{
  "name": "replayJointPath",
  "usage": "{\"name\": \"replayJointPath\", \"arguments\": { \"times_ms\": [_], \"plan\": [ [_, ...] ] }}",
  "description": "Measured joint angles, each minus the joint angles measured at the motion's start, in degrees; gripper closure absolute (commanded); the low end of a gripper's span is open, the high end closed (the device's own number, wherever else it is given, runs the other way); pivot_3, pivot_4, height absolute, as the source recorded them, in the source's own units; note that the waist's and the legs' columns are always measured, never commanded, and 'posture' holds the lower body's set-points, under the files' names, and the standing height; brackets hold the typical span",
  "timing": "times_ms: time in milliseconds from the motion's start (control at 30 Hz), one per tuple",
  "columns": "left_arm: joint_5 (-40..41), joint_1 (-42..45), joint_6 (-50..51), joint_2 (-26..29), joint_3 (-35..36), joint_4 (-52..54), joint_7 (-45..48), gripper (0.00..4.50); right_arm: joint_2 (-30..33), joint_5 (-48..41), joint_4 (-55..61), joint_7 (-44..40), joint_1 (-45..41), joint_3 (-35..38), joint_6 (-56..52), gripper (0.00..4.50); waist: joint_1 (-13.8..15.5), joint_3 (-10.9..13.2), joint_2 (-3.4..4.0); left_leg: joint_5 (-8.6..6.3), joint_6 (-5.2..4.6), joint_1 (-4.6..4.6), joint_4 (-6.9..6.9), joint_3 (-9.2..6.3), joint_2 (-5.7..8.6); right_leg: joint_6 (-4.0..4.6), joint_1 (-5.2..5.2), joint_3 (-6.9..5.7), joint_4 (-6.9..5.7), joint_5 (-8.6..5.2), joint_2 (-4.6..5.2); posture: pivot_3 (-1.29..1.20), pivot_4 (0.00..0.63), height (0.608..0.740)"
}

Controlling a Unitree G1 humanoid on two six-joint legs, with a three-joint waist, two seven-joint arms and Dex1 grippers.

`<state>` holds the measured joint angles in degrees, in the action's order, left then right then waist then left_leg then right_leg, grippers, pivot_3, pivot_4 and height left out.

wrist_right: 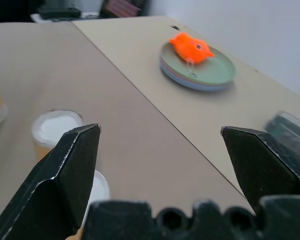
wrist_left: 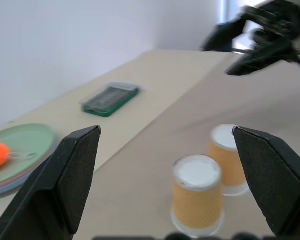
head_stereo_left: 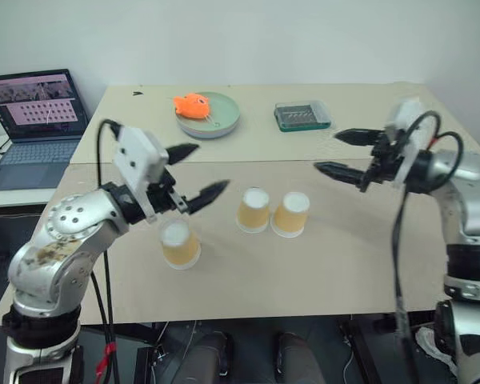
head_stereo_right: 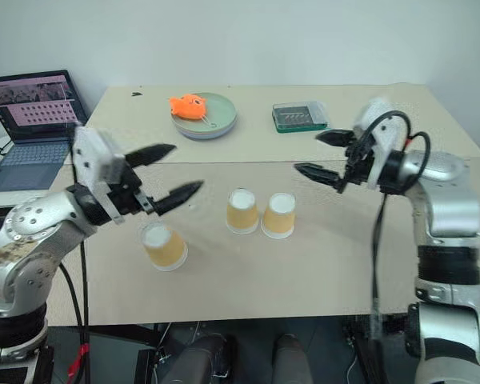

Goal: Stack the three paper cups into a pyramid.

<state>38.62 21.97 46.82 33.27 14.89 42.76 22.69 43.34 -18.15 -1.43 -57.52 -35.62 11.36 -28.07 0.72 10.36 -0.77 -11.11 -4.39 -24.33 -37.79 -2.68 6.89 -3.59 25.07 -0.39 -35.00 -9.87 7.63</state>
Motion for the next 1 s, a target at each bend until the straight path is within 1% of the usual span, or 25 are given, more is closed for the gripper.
{"name": "replayJointPath", "arguments": {
  "times_ms": [133,200,267,300,400,467,533,633,733,833,900,967,1000],
  "plan": [
    [4.19,-2.44,6.01,-2.07,4.03,8.20,-10.33,0.00,1.18,-0.24,0.30,3.25,2.61,2.38,-1.67,0.02,-0.20,-0.01,0.02,0.04,0.06,0.13,0.00,0.05,0.00,0.05,-0.09,0.10,-0.05,0.04,-0.07,0.00,0.150,0.740],
    [5.66,-7.92,7.09,-4.58,6.39,10.74,-13.41,0.00,1.53,-0.17,0.10,5.18,2.77,3.13,-1.83,0.02,-0.53,-0.06,0.10,0.01,0.02,0.32,0.01,0.07,-0.01,0.06,-0.21,0.32,-0.05,0.04,-0.15,0.00,0.150,0.740],
    [6.54,-15.55,7.15,-6.88,8.31,11.13,-15.31,0.00,1.76,-0.02,-0.97,6.71,2.52,3.27,-1.87,0.02,-0.66,-0.06,0.10,0.01,0.01,0.43,0.02,0.08,-0.05,0.06,-0.28,0.37,-0.02,0.04,-0.24,0.00,0.150,0.740],
    [5.88,-20.37,7.15,-7.87,8.40,11.17,-16.19,0.00,1.89,0.00,-1.81,7.14,2.52,3.29,-1.87,0.02,-0.76,-0.05,0.08,0.00,-0.01,0.52,0.02,0.07,-0.05,0.06,-0.40,0.38,-0.01,0.03,-0.24,0.00,0.150,0.740],
    [2.85,-27.45,5.72,-11.36,8.11,11.52,-19.25,0.00,1.93,-0.04,-2.37,7.47,2.55,2.52,-1.87,0.02,-0.21,-0.05,0.07,-0.01,0.00,0.56,0.00,0.06,-0.05,0.05,-0.53,0.35,0.05,0.02,-0.20,0.00,0.150,0.740],
    [1.54,-29.74,4.39,-11.88,7.57,12.14,-19.87,0.00,1.93,-0.13,-1.97,7.26,2.55,2.15,-1.86,0.02,0.08,-0.05,0.07,-0.01,0.00,0.59,0.00,0.04,-0.05,0.01,-0.62,0.31,0.11,0.00,-0.16,0.00,0.150,0.740],
    [0.17,-32.88,2.84,-12.37,6.02,13.14,-19.77,0.00,1.93,-0.75,-0.97,6.63,2.79,1.81,-1.87,0.02,0.25,-0.05,0.07,-0.03,-0.03,0.59,-0.01,0.04,-0.05,-0.34,-0.68,0.30,0.18,-0.22,-0.14,0.00,0.150,0.740],
    [-0.91,-34.86,0.94,-12.66,3.96,13.26,-19.09,0.00,2.11,-1.36,0.41,5.91,3.74,1.61,-2.00,0.02,0.43,-0.05,0.07,-0.07,-0.07,0.57,0.00,0.02,-0.05,-0.38,-0.66,0.28,0.18,-0.25,-0.12,0.00,0.150,0.740],
    [-1.36,-36.14,-0.47,-12.36,2.94,13.22,-17.78,0.00,3.49,-3.63,2.64,2.81,7.47,1.80,-2.03,0.02,0.60,-0.05,0.07,-0.12,-0.13,0.56,0.00,0.02,-0.05,-0.36,-0.64,0.28,0.19,-0.25,-0.12,0.00,0.150,0.740],
    [-1.53,-36.33,-1.17,-11.57,2.29,12.53,-16.28,0.00,5.63,-8.07,6.44,-4.60,13.43,2.44,-2.01,0.02,0.74,-0.05,0.07,-0.15,-0.18,0.53,0.00,0.03,-0.05,-0.41,-0.63,0.29,0.21,-0.29,-0.10,0.00,0.150,0.740],
    [-1.62,-36.23,-1.81,-11.17,1.98,12.44,-15.72,0.00,6.62,-9.65,6.69,-7.08,14.36,2.94,-2.01,0.02,0.59,-0.05,0.07,-0.15,-0.17,0.54,-0.01,0.06,-0.05,-0.48,-0.65,0.32,0.22,-0.33,-0.09,0.00,0.150,0.740],
    [-1.71,-35.38,-2.46,-11.08,1.45,11.20,-15.08,0.00,9.32,-10.75,6.66,-11.43,15.81,3.58,-0.77,0.02,0.46,-0.06,0.08,-0.16,-0.17,0.59,0.00,0.06,-0.07,-0.53,-0.72,0.30,0.22,-0.37,-0.06,0.00,0.150,0.740],
    [-2.00,-35.18,-2.69,-11.05,1.29,10.38,-14.94,0.00,9.69,-11.17,6.43,-12.78,15.97,3.64,-0.16,0.02,0.40,-0.06,0.07,-0.16,-0.17,0.60,0.00,0.06,-0.11,-0.53,-0.73,0.29,0.23,-0.38,-0.07,0.00,0.150,0.740]
  ]
}}
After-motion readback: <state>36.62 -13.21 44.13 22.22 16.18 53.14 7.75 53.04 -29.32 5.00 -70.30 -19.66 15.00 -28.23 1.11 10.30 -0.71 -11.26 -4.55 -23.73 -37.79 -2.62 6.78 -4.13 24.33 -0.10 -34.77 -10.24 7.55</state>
